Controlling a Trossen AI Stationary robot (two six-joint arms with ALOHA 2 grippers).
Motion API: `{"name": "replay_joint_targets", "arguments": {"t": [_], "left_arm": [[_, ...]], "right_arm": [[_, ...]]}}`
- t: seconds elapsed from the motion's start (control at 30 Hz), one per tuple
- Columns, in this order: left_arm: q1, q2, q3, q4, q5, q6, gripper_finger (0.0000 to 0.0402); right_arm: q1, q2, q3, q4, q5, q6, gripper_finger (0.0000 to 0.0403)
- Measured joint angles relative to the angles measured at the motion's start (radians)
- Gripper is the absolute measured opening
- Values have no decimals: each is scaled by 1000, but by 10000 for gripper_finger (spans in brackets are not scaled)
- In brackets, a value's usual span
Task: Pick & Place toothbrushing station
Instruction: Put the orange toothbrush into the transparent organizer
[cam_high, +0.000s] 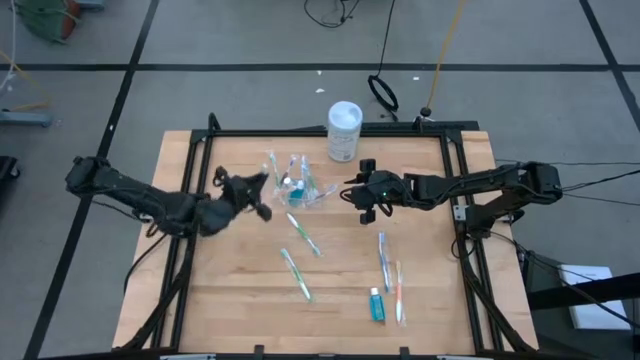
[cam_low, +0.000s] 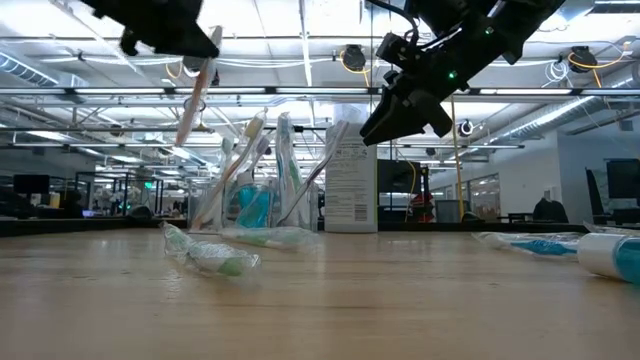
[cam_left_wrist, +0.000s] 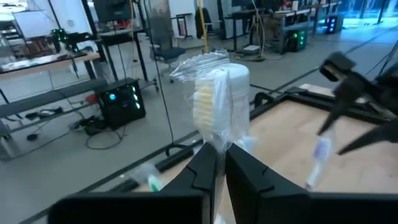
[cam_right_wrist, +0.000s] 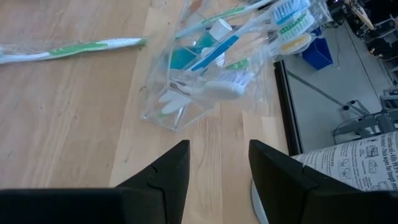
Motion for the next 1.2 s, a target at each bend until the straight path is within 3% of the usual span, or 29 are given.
{"name": "replay_joint_targets", "arguments": {"t": [0.2,0.4,0.6,0.8,1.03,1.2], "left_arm": [[198,33,1,104,260,117,6],[315,115,-48,177,306,49,16],[339,248,-197,412,335,-66,14],[340,295,-243,352,333,-252,48],[340,286,-244,326,338,-247,52],[340,286,-244,327,402,-218,68]], "right_arm": [[0,0,-3,1,-2,0,160],[0,0,-39,1,-2,0,160],[0,0,-87,0,-1,0,160],[0,0,-99,1,0,0,160],[0,0,-99,53,0,0,160],[0,0,-99,64,-1,0,160]]}}
